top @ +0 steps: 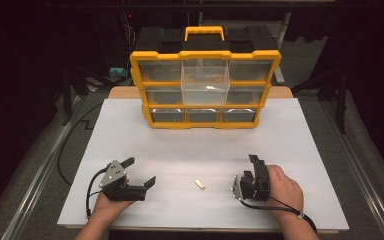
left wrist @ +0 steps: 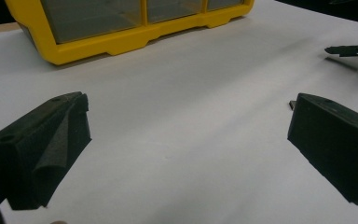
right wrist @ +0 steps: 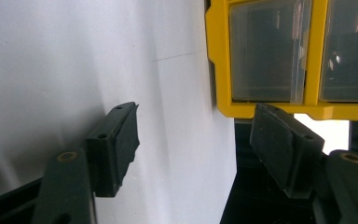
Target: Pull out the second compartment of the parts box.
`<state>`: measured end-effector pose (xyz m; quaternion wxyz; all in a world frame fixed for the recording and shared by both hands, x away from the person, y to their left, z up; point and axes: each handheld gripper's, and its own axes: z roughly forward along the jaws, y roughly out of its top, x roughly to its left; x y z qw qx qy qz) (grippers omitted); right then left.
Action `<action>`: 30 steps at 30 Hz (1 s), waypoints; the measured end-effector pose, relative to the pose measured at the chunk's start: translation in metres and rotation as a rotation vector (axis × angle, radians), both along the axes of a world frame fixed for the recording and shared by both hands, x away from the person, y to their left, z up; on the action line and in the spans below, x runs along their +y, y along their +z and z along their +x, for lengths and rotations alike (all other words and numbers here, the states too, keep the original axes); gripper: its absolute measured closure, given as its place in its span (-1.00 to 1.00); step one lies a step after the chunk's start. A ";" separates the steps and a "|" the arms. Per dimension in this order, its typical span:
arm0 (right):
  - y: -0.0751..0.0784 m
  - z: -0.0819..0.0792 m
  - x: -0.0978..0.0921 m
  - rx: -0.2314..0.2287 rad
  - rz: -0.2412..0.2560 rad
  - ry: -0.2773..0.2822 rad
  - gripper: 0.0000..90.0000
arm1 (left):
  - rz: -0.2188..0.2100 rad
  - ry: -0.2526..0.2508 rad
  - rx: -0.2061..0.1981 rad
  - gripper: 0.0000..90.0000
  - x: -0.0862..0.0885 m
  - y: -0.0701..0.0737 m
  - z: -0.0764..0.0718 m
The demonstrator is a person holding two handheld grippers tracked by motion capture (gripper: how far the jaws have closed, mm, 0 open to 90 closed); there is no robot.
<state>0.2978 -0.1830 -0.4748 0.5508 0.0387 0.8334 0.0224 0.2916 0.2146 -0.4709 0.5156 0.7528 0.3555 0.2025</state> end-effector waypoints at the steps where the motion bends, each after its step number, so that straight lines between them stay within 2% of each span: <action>1: 0.000 0.000 0.001 0.005 -0.002 -0.011 -0.36 | -0.001 0.004 0.000 -1.00 0.000 0.000 0.000; 8: 0.002 0.002 0.007 0.015 -0.019 -0.003 -0.61 | 0.002 0.008 0.006 -1.00 0.000 -0.001 0.001; 9: 0.001 0.001 0.007 0.016 -0.007 -0.012 -0.65 | 0.004 0.006 0.011 -1.00 0.000 -0.001 0.002; 10: 0.002 0.002 0.008 0.012 -0.021 -0.002 -0.66 | 0.004 0.002 0.017 -1.00 0.000 -0.001 0.002; 13: 0.002 0.001 0.008 0.018 -0.026 -0.011 -0.84 | 0.014 -0.002 0.022 -1.00 -0.001 -0.001 0.002; 15: 0.003 0.002 0.008 0.000 -0.021 -0.003 -0.99 | 0.014 -0.003 0.032 -1.00 -0.001 -0.002 0.002; 20: 0.007 0.000 0.008 -0.031 -0.022 0.006 -1.00 | 0.006 0.011 0.032 -1.00 0.000 -0.001 0.002; 23: 0.008 -0.002 0.006 -0.030 0.017 -0.008 -1.00 | -0.006 0.014 0.042 -1.00 0.000 -0.001 0.003; 26: 0.010 0.000 0.003 -0.032 0.025 0.009 -1.00 | -0.015 0.019 0.040 -1.00 0.000 -0.001 0.003; 30: 0.010 0.001 -0.002 0.007 0.118 -0.020 -1.00 | -0.031 0.026 0.055 -1.00 0.001 -0.001 0.004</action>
